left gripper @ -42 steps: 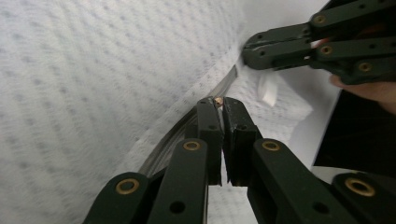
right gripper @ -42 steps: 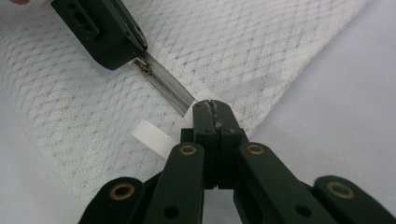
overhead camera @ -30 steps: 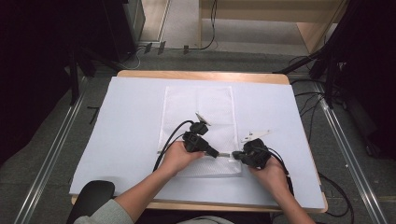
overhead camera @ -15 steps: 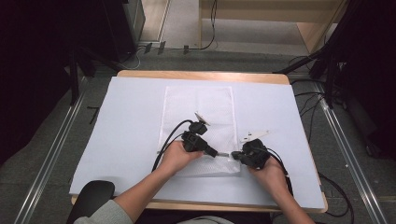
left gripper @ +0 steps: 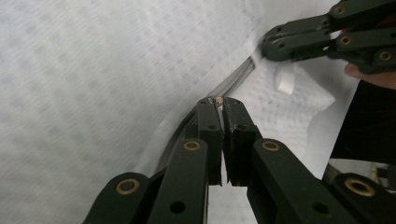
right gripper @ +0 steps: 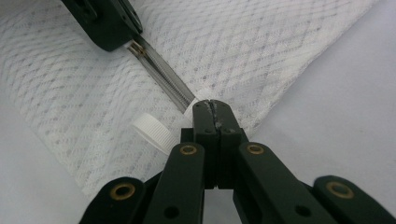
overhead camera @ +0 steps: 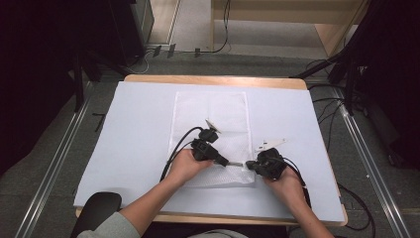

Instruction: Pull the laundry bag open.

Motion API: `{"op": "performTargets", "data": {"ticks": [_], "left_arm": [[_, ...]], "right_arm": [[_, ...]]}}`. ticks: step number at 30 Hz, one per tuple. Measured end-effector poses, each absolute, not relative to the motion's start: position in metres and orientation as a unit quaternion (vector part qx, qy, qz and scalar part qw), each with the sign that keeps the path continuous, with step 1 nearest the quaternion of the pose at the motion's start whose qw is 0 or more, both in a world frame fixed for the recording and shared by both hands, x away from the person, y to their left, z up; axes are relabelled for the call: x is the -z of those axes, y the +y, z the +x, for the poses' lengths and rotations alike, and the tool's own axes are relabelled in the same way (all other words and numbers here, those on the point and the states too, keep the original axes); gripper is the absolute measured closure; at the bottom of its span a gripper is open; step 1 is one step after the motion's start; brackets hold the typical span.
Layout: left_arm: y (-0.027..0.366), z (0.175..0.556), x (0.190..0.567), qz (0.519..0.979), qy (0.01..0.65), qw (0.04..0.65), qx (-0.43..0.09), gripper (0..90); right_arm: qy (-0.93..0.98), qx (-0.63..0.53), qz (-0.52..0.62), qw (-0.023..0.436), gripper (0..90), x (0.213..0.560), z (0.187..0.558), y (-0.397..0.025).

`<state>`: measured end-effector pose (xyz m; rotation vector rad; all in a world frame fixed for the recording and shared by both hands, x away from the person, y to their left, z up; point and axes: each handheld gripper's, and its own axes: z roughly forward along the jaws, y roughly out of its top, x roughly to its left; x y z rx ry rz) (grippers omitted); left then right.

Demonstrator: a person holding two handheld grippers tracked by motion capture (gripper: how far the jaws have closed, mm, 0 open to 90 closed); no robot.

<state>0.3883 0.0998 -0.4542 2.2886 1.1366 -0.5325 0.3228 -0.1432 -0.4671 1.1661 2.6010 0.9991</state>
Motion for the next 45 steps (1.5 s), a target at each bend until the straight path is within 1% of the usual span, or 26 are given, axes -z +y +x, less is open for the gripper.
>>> {"op": "performTargets", "data": {"ticks": [2,3,4,17,24,30,38,40,45], "left_arm": [[0.112,0.391,0.454,0.836,0.428,0.268,0.214,88.5],[0.116,0.39,0.453,0.833,0.433,0.274,0.21,88.5],[0.118,0.39,0.451,0.831,0.433,0.273,0.216,88.5],[0.141,0.389,0.443,0.834,0.43,0.278,0.207,88.4],[0.154,0.387,0.441,0.827,0.432,0.285,0.22,88.3],[0.161,0.386,0.44,0.828,0.437,0.283,0.208,88.3],[0.169,0.383,0.44,0.824,0.436,0.289,0.216,88.3],[0.171,0.383,0.44,0.829,0.435,0.281,0.209,88.3],[0.183,0.382,0.441,0.822,0.445,0.286,0.21,88.3]], "right_arm": [[0.86,-0.329,0.386,0.062,90.0,0.467,0.323,-0.143],[0.859,-0.329,0.386,0.061,90.0,0.467,0.322,-0.143],[0.861,-0.33,0.383,0.062,90.0,0.467,0.323,-0.143],[0.859,-0.331,0.386,0.062,90.0,0.467,0.323,-0.144],[0.86,-0.332,0.383,0.063,90.0,0.468,0.323,-0.144],[0.859,-0.337,0.38,0.066,90.0,0.468,0.322,-0.145],[0.858,-0.338,0.381,0.063,90.0,0.468,0.322,-0.145],[0.858,-0.338,0.381,0.064,90.0,0.468,0.322,-0.145],[0.857,-0.339,0.382,0.06,90.0,0.469,0.323,-0.145]]}}
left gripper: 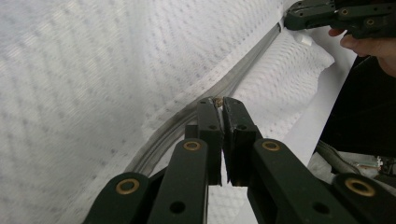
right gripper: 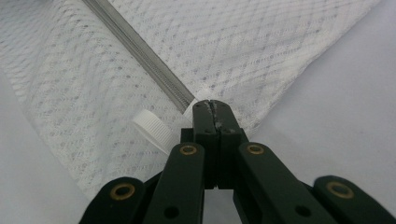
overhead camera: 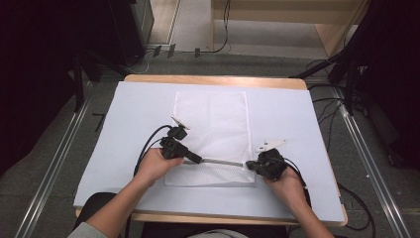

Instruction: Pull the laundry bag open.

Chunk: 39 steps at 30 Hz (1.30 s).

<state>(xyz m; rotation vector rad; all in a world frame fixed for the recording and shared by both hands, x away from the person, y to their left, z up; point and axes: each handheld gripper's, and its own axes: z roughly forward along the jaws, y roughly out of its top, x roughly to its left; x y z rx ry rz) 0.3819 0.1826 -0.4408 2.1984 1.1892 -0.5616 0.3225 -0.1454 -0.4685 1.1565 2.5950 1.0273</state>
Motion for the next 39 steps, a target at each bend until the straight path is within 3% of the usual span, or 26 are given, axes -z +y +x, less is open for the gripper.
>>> {"op": "performTargets", "data": {"ticks": [16,39], "left_arm": [[0.216,0.379,0.438,0.808,0.466,0.295,0.208,88.2],[0.23,0.376,0.436,0.808,0.471,0.286,0.209,88.2]], "right_arm": [[0.86,-0.341,0.376,0.058,90.0,0.469,0.323,-0.146],[0.858,-0.342,0.38,0.049,90.0,0.469,0.324,-0.147]]}}
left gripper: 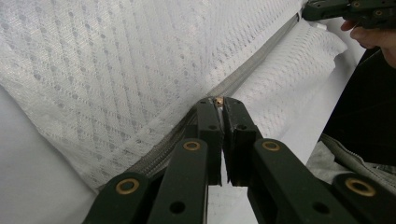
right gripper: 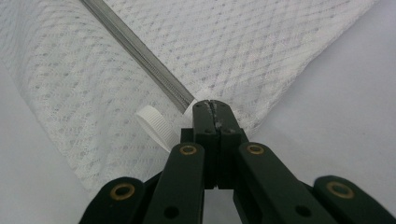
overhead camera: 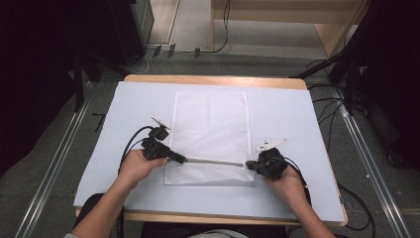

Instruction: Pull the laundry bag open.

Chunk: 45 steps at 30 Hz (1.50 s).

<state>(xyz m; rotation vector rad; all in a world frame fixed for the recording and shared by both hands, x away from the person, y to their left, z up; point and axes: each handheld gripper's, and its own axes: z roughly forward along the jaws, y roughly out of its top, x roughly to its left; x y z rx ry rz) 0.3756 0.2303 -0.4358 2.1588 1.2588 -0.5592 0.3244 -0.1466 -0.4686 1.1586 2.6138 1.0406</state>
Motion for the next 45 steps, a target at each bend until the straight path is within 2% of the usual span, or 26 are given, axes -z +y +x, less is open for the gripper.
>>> {"op": "performTargets", "data": {"ticks": [20,36,45], "left_arm": [[0.263,0.371,0.43,0.785,0.506,0.301,0.193,88.2],[0.287,0.367,0.431,0.781,0.537,0.278,0.154,88.3],[0.297,0.367,0.433,0.772,0.541,0.29,0.165,88.3]], "right_arm": [[0.863,-0.338,0.372,0.044,90.0,0.468,0.327,-0.147],[0.868,-0.334,0.364,0.042,90.0,0.467,0.328,-0.147],[0.869,-0.335,0.362,0.043,90.0,0.467,0.329,-0.147]]}}
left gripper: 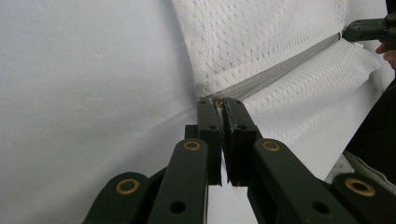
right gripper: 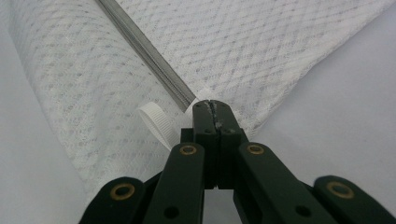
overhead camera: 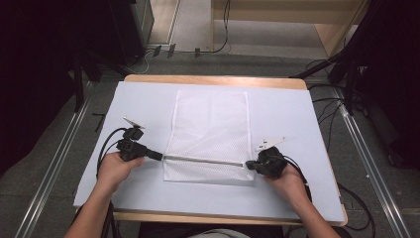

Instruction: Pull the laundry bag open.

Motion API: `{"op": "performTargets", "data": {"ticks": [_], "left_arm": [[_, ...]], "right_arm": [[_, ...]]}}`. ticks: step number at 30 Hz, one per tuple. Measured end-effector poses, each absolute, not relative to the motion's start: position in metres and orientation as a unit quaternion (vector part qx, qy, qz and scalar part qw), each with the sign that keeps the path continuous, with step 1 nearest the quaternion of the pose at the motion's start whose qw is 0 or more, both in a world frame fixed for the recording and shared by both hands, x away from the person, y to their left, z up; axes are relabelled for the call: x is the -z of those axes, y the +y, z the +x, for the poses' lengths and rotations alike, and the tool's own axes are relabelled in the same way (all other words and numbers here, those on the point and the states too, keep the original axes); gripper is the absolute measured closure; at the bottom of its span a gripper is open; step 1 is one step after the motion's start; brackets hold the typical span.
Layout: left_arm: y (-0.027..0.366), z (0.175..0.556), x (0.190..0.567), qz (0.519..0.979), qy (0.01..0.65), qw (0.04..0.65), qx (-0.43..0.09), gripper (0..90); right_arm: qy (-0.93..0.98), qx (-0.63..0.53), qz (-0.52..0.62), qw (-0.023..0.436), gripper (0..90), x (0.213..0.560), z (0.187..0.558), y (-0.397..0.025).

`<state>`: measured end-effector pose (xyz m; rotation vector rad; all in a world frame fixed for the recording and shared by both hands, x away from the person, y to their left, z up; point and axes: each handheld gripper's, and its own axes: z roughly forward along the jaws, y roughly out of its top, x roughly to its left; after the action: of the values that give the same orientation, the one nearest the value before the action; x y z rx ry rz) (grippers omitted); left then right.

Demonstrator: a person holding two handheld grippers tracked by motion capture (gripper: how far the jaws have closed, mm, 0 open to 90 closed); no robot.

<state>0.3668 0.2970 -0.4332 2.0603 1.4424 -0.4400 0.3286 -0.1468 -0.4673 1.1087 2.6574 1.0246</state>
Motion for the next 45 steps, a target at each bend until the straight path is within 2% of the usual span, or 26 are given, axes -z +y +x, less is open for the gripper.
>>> {"op": "performTargets", "data": {"ticks": [15,19,23,30,38,45], "left_arm": [[0.29,0.366,0.439,0.784,0.517,0.295,0.175,86.5],[0.29,0.365,0.435,0.782,0.508,0.315,0.177,78.6],[0.288,0.365,0.434,0.783,0.503,0.322,0.174,71.4],[0.288,0.365,0.432,0.787,0.488,0.34,0.165,65.3],[0.287,0.361,0.421,0.798,0.467,0.363,0.113,57.7],[0.289,0.361,0.42,0.805,0.46,0.367,0.078,49.9]], "right_arm": [[0.863,-0.348,0.367,0.012,90.0,0.468,0.334,-0.152],[0.861,-0.351,0.367,0.005,90.0,0.468,0.336,-0.154],[0.857,-0.362,0.367,0.008,85.3,0.465,0.336,-0.155],[0.844,-0.379,0.378,0.016,75.1,0.46,0.337,-0.158],[0.832,-0.4,0.384,0.034,59.4,0.453,0.339,-0.162],[0.82,-0.41,0.396,0.041,56.2,0.449,0.342,-0.169]]}}
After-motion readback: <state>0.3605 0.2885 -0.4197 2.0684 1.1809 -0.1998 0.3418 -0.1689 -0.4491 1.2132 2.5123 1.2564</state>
